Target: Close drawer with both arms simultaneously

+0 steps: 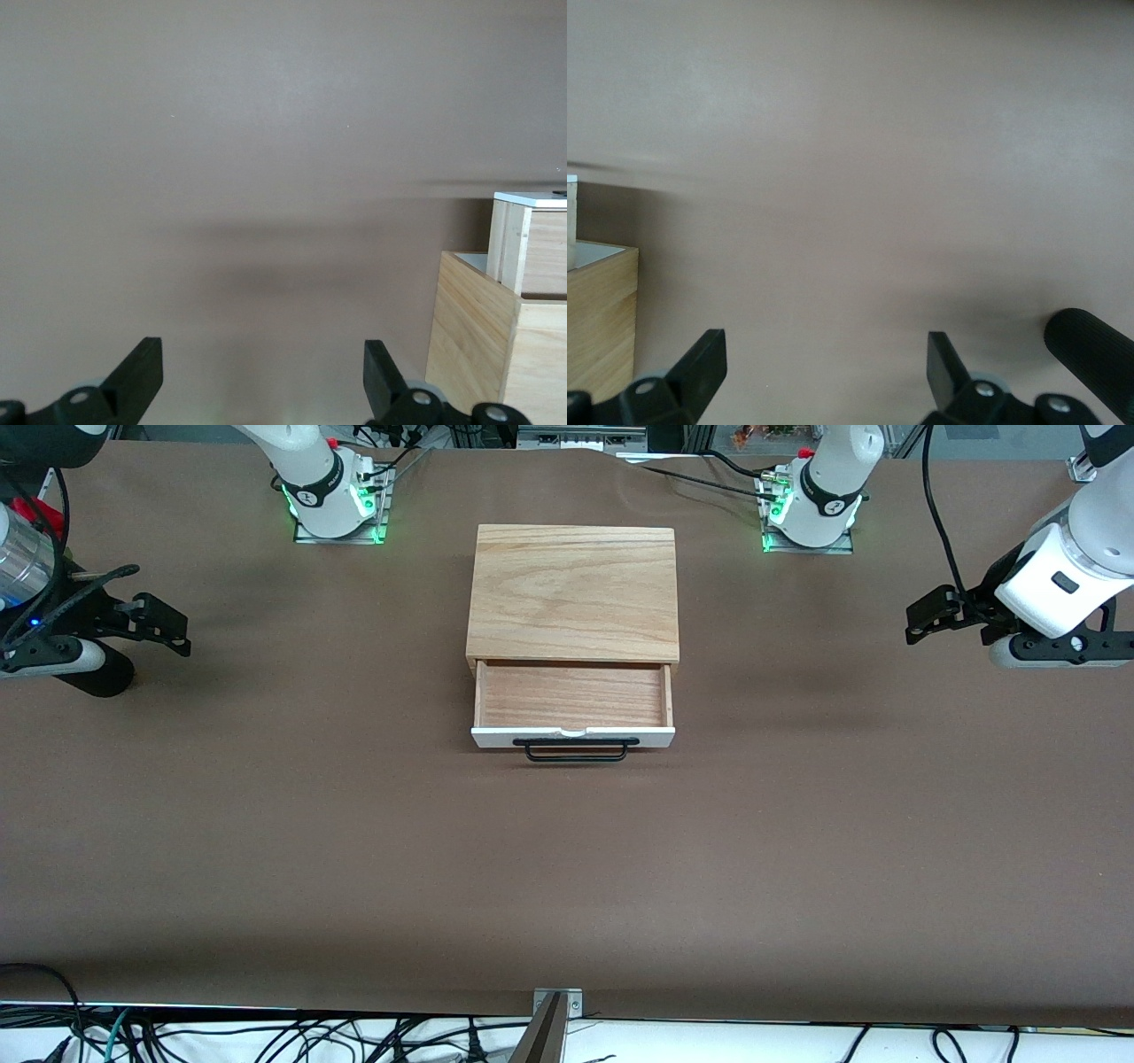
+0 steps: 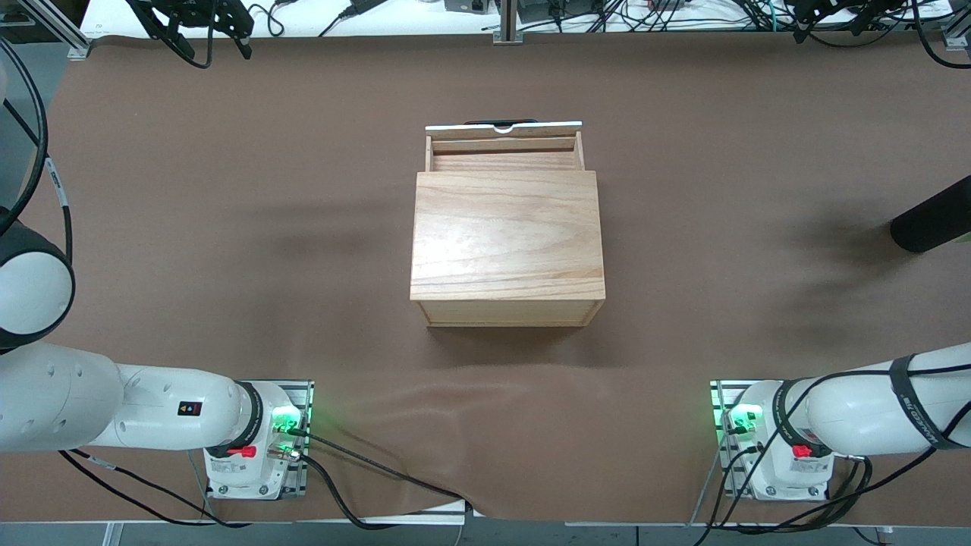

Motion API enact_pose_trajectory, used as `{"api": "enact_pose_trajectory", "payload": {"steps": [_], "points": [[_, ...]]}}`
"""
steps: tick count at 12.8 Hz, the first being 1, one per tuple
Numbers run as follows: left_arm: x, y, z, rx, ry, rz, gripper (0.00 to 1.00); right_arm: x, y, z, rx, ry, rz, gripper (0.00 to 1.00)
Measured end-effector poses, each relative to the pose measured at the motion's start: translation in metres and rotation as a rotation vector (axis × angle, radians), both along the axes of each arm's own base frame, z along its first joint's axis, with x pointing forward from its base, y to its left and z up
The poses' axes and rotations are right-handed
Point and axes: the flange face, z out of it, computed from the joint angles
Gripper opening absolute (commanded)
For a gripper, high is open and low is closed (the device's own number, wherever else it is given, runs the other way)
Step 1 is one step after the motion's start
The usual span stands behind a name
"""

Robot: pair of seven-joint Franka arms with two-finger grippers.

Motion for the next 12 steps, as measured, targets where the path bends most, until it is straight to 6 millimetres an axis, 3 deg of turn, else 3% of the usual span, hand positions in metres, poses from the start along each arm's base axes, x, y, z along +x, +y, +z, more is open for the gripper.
{"api": "enact_pose_trajectory", "payload": {"steps": [12], "points": [[-0.0006,-0.0029,0.0007,0.000,-0.001,-0.005,1.00,-0.0004,0.0000,-0.0007,0.000,0.005,-0.013,1.00]]}}
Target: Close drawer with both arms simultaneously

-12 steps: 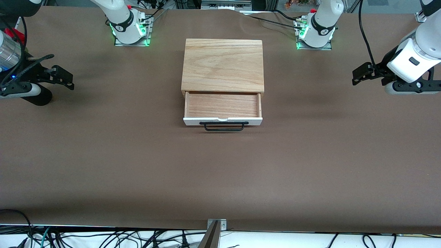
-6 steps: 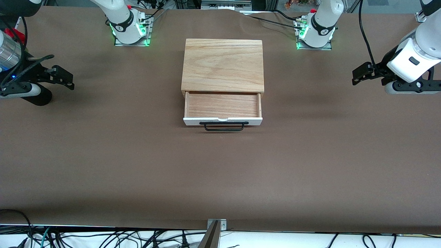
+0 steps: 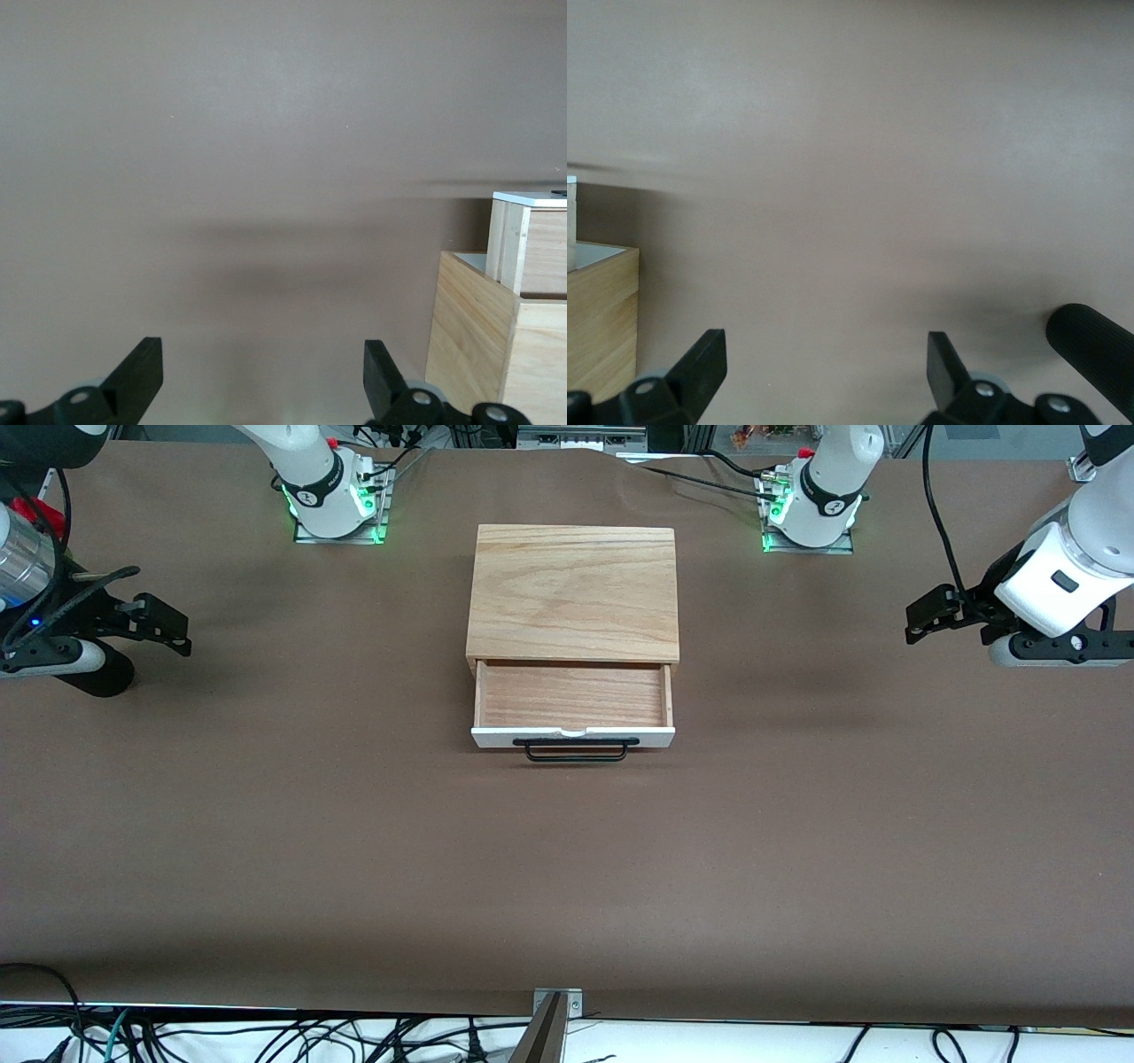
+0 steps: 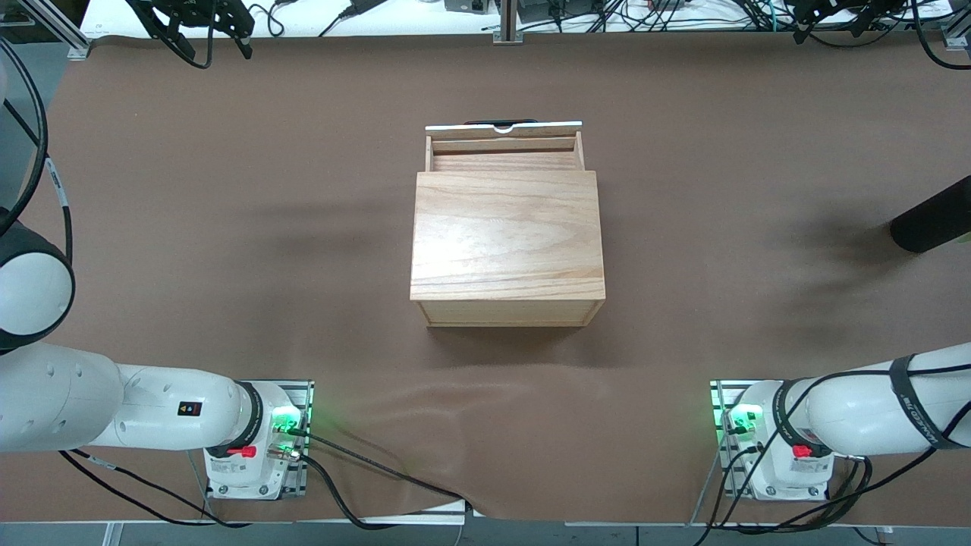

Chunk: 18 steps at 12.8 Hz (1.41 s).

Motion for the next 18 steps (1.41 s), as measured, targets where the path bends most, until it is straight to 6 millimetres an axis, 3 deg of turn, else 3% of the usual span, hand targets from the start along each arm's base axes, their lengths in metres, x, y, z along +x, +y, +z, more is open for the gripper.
{"api": "enact_pose_trajectory", "payload": {"steps": [18], "points": [[-0.002,-0.015,0.000,0.001,0.000,-0.022,1.00,0.000,0.003,-0.006,0.018,0.016,-0.001,1.00]]}}
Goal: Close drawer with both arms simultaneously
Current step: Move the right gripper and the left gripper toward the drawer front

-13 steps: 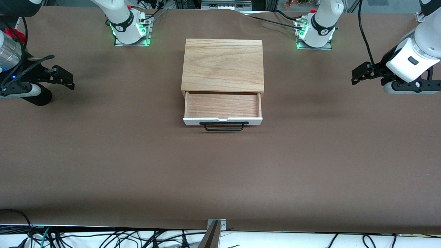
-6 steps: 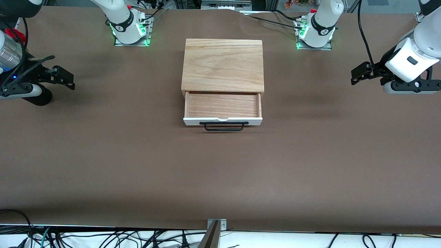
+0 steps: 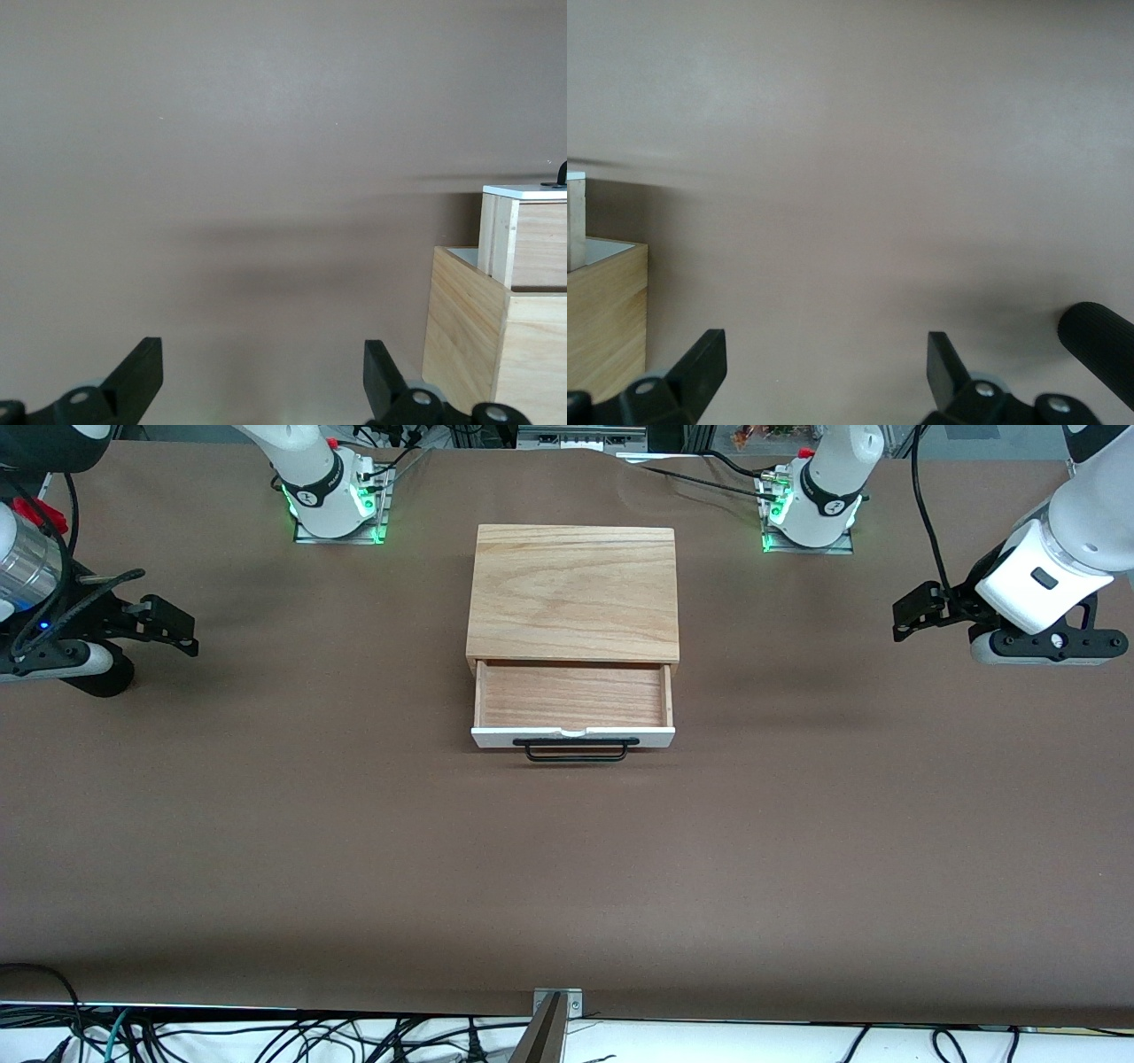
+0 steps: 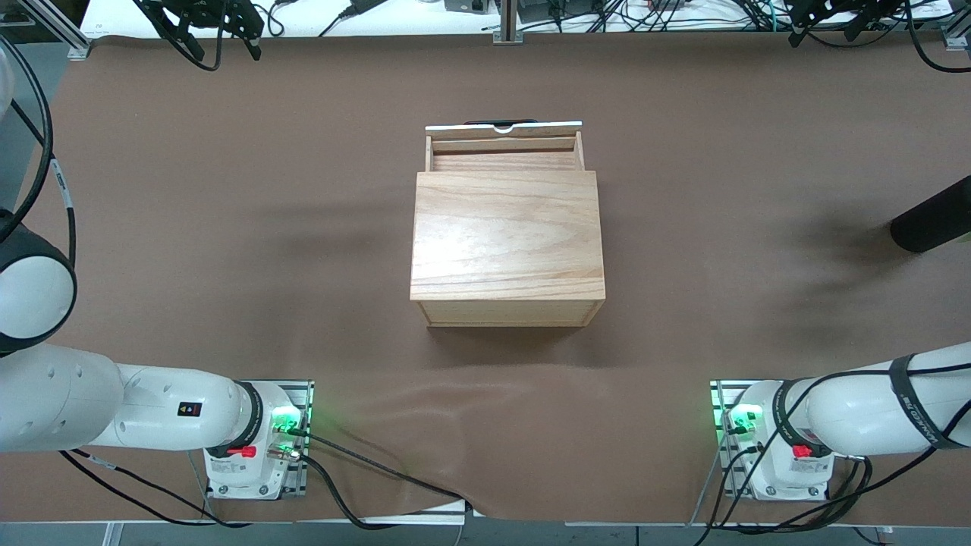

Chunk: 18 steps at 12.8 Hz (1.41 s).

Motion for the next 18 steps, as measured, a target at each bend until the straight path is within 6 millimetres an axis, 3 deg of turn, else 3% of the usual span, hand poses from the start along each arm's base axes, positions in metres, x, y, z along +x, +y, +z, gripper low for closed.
{"api": "enact_pose_trajectory", "payload": {"steps": [4,7,9,13,16,18], "points": [[0.000,-0.003,0.000,0.000,0.001,-0.006,1.00,0.000,0.001,-0.001,0.004,0.002,0.000,1.00],[0.003,-0.039,-0.015,-0.093,0.034,-0.043,1.00,0.003,0.011,-0.011,0.084,0.024,-0.007,1.00],[0.019,-0.068,-0.052,-0.163,0.085,-0.066,1.00,0.017,0.036,-0.036,0.171,0.043,-0.003,1.00],[0.073,-0.136,-0.132,-0.299,0.073,-0.090,1.00,0.049,0.128,-0.112,0.248,0.028,0.050,1.00],[0.102,-0.189,-0.210,-0.425,0.002,-0.034,1.00,0.067,0.166,-0.183,0.329,0.060,0.010,1.00],[0.107,-0.224,-0.254,-0.449,-0.036,-0.026,1.00,0.072,0.185,-0.214,0.356,0.070,-0.002,1.00]]}}
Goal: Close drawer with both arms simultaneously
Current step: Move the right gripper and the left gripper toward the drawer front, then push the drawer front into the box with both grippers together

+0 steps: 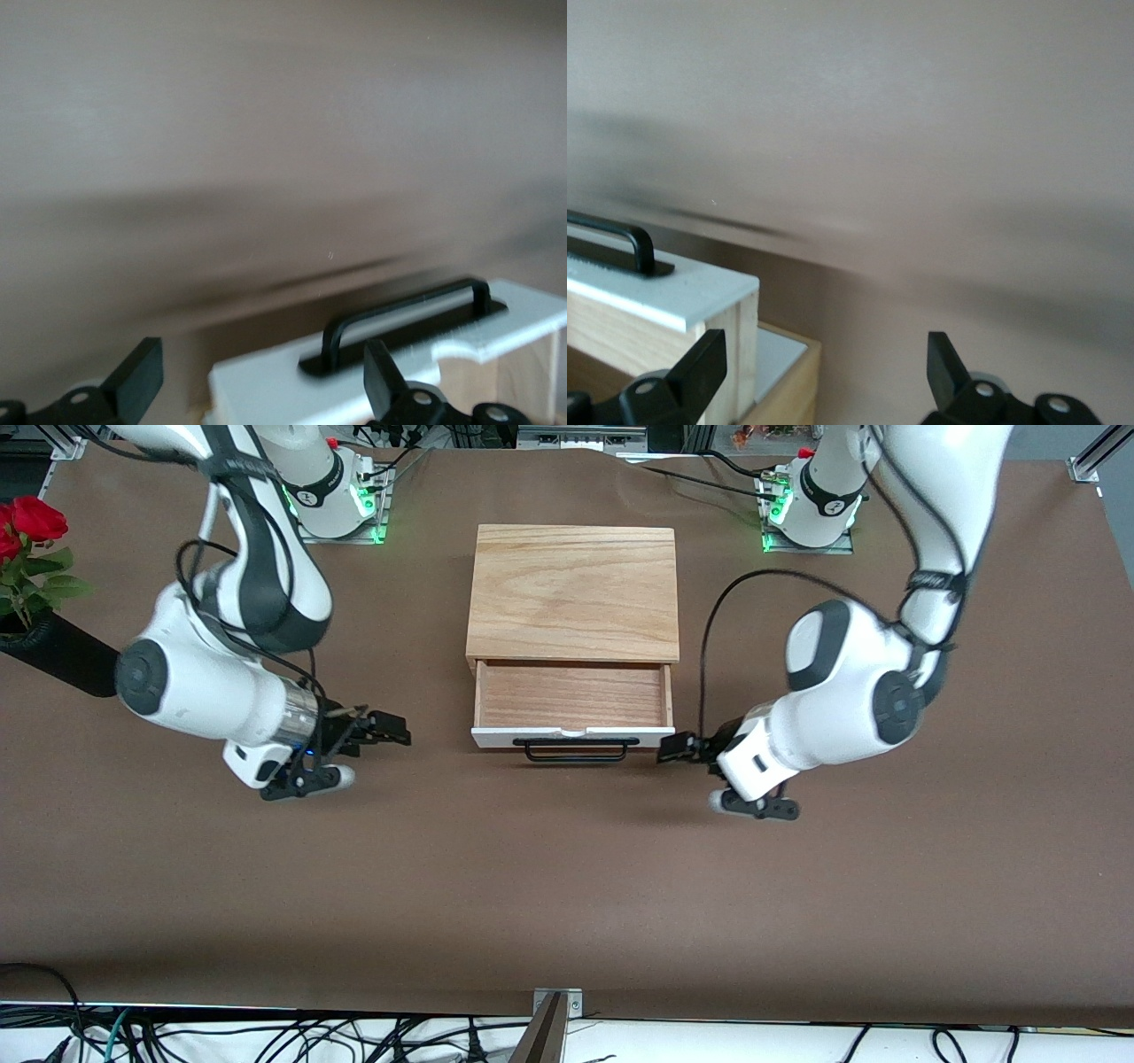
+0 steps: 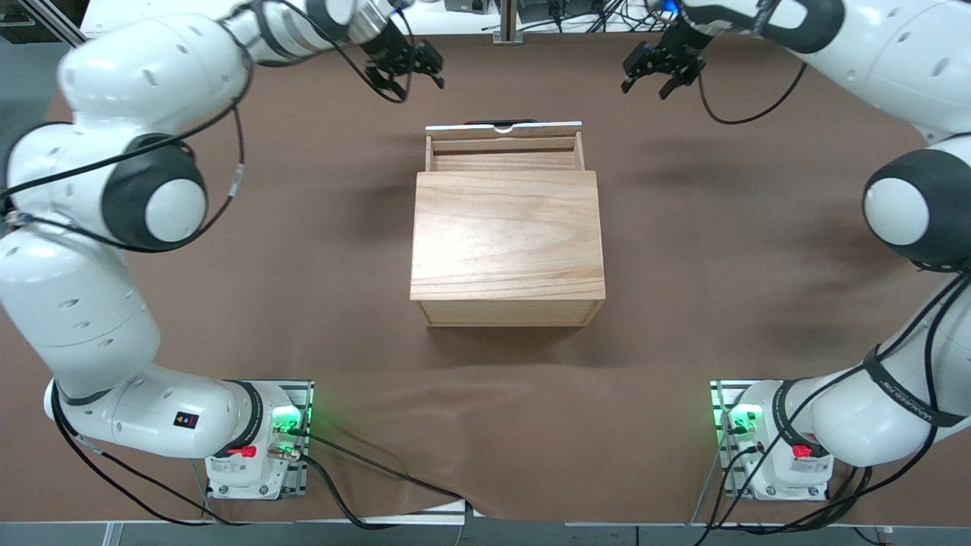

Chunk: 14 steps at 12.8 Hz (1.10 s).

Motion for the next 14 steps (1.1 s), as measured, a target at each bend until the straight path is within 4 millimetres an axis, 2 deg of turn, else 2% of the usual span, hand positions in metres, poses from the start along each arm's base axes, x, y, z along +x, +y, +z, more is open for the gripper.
{"api": "enact_pose_trajectory", "payload": {"steps": [2,4,6,11,14], "points": [[-0.010,-0.038,-0.025,-0.004,-0.018,-0.020,1.00,0.001,0.020,-0.012,0.030,-0.002,0.000,1.00],[-0.022,-0.061,-0.037,0.001,-0.003,-0.049,1.00,-0.001,0.034,-0.016,0.067,0.003,-0.014,1.00],[-0.028,-0.068,-0.042,0.005,0.013,-0.064,1.00,-0.003,0.053,-0.021,0.110,-0.007,-0.033,1.00],[-0.039,-0.067,-0.047,0.025,0.121,-0.110,1.00,-0.016,0.110,-0.042,0.184,-0.036,-0.066,1.00],[-0.042,-0.067,-0.048,0.030,0.151,-0.119,1.00,-0.019,0.119,-0.052,0.184,-0.041,-0.069,1.00]]}}
